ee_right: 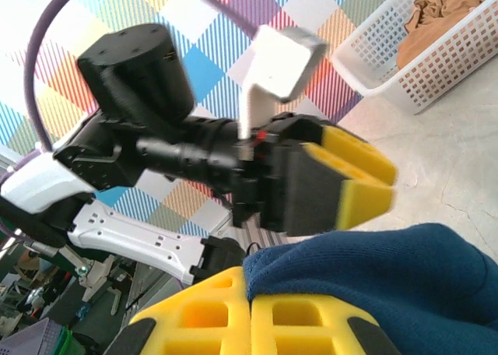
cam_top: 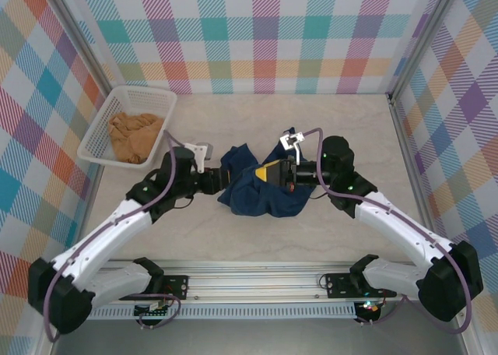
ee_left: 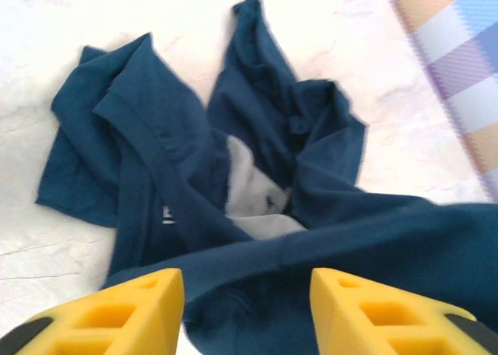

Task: Fold the inside-out t-shirt

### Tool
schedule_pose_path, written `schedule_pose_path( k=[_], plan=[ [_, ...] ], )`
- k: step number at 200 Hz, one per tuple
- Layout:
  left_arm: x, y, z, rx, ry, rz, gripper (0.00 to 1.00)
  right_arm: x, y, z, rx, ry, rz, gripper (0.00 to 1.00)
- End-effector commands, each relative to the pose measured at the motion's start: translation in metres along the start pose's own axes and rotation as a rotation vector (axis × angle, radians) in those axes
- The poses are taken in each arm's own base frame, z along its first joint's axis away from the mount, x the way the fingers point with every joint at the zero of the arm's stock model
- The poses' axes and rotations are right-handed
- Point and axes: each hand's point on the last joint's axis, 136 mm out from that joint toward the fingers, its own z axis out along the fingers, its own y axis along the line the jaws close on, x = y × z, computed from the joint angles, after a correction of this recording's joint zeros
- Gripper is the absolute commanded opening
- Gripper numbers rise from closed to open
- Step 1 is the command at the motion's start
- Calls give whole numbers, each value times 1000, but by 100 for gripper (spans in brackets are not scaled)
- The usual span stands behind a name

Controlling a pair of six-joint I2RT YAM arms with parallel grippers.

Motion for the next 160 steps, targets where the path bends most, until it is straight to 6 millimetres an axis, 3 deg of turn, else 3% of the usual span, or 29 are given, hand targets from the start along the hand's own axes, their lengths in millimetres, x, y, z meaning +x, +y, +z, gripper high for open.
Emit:
schedule_pose_path(
  k=[1, 31, 56, 113, 160],
  plan=[
    [-14, -46, -26, 224, -105, 67, 49, -19, 8, -2, 0, -49, -32, 0],
    [4, -96, -38, 441, -77, 191, 43, -20, 2, -1, 20, -53, -7, 0],
    [19, -121, -28, 518, 0, 264, 42, -20, 0, -1, 25, -59, 3, 0],
    [11, -116, 9, 451, -10, 261, 42, -18, -2, -4, 33, -69, 12, 0],
    [-1, -111, 17, 398, -58, 294, 43, -18, -1, -4, 28, -69, 9, 0]
  ],
)
